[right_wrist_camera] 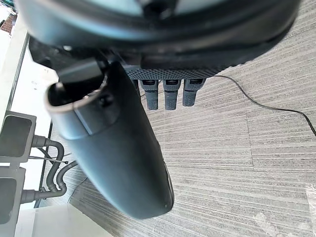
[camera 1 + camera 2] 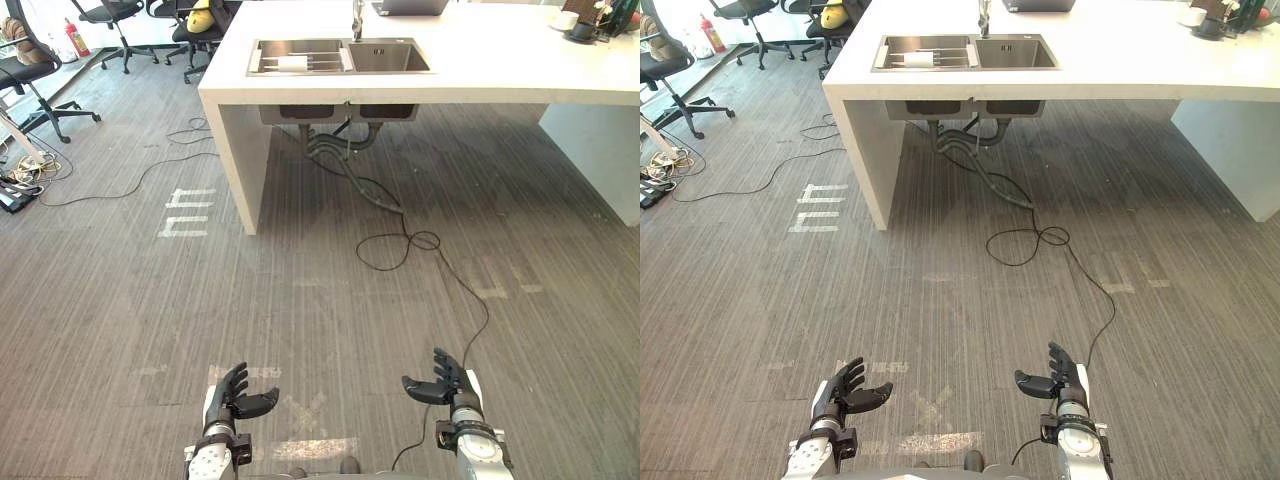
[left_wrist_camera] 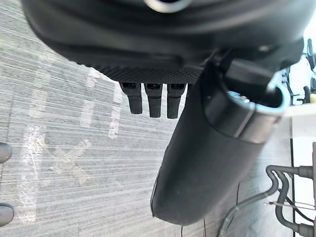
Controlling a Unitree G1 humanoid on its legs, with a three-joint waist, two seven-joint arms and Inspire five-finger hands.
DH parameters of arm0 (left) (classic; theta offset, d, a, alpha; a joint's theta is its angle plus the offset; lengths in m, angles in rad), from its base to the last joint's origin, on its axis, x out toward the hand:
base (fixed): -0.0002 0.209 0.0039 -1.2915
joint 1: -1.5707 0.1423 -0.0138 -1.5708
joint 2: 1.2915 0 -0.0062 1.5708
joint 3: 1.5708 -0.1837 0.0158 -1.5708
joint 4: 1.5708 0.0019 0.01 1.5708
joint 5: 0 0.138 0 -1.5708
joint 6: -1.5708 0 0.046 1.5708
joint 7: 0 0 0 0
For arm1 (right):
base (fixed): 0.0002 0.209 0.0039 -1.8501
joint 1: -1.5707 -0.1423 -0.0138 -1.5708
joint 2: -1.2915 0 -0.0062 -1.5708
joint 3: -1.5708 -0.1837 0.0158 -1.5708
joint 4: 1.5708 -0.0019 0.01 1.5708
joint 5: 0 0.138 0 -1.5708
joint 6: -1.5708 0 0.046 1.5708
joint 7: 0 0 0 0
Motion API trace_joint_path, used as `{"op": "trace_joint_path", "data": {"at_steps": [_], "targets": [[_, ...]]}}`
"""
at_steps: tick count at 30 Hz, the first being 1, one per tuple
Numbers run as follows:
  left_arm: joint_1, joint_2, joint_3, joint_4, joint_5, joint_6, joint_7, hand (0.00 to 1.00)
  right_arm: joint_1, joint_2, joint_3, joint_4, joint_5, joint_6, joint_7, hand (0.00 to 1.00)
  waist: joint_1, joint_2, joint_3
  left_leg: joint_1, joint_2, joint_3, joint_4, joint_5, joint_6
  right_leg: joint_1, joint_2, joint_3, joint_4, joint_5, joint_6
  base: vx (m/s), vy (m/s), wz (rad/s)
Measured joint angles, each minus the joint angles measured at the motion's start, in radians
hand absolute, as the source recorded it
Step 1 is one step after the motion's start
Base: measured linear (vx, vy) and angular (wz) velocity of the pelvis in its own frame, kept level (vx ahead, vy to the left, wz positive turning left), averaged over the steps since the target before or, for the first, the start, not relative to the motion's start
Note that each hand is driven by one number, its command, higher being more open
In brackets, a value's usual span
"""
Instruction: Walk over to the sink, pick up the cup, carry it to the dishwasher, place the cup inside the dishwasher, then close the dishwasher door
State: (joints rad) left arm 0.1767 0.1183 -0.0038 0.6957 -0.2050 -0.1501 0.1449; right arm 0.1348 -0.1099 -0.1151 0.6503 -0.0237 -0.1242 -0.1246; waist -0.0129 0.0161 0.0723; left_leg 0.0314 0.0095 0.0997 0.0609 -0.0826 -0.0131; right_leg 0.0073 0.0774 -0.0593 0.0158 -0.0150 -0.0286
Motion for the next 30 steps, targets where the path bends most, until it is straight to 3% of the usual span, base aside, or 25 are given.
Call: {"op": "trace_joint_path", "data": {"at_steps": [7,30], "targets": [[0.002,0.000,0.041,0.062,-0.050,-0.001,0.001,0.90,0.009,0.000,-0.015,0.013,0.001,0.000,0.000,0.90,0.000,0.000,-0.006,0.002,-0.002,0.000,-0.006,0.005,0.007,0.015,0.000,0.000,-0.035,0.021,-0.014,0.00,0.010,0.00],[0.001,-0.004,0.036,0.066,-0.052,-0.003,-0.021,0.90,-0.013,-0.004,-0.015,0.129,0.031,0.003,0.001,0.90,0.005,-0.001,-0.009,-0.007,-0.004,0.014,-0.026,0.010,0.010,0.008,0.002,0.014,-0.069,0.035,-0.012,0.00,0.023,-0.02]]}}
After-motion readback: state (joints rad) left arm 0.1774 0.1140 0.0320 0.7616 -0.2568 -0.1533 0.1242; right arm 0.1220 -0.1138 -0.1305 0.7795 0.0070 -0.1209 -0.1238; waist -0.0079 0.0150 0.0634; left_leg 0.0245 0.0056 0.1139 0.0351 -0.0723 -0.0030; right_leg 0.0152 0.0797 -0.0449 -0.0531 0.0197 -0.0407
